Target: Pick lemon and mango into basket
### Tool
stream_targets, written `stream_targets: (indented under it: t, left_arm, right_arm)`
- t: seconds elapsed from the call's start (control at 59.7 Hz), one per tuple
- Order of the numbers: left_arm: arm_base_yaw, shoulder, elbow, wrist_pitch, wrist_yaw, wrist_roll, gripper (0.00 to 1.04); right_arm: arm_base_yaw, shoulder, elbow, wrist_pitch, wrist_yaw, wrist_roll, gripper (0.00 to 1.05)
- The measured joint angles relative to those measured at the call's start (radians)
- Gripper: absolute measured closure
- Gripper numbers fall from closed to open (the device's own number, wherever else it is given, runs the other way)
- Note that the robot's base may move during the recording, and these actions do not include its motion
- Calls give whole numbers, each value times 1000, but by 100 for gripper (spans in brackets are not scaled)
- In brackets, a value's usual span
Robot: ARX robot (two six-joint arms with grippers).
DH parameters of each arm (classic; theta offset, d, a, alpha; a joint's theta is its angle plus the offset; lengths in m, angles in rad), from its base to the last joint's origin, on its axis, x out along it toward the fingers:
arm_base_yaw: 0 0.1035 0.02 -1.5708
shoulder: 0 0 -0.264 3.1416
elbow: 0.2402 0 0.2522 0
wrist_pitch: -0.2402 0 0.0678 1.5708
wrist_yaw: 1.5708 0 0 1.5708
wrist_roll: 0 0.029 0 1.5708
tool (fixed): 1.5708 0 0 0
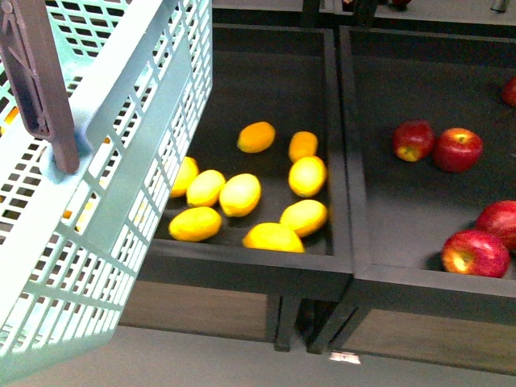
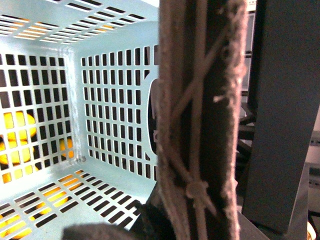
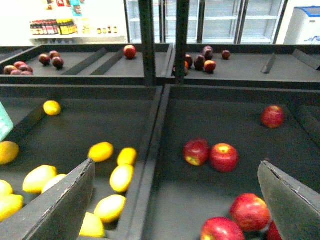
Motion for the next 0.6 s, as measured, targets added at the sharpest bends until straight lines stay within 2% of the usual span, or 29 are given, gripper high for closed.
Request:
stream_targets:
  t: [0.603]
  left_arm:
    - [0, 1, 0, 0, 0, 0, 100]
  right_arm:
    - [0, 0, 0, 0, 0, 0, 9]
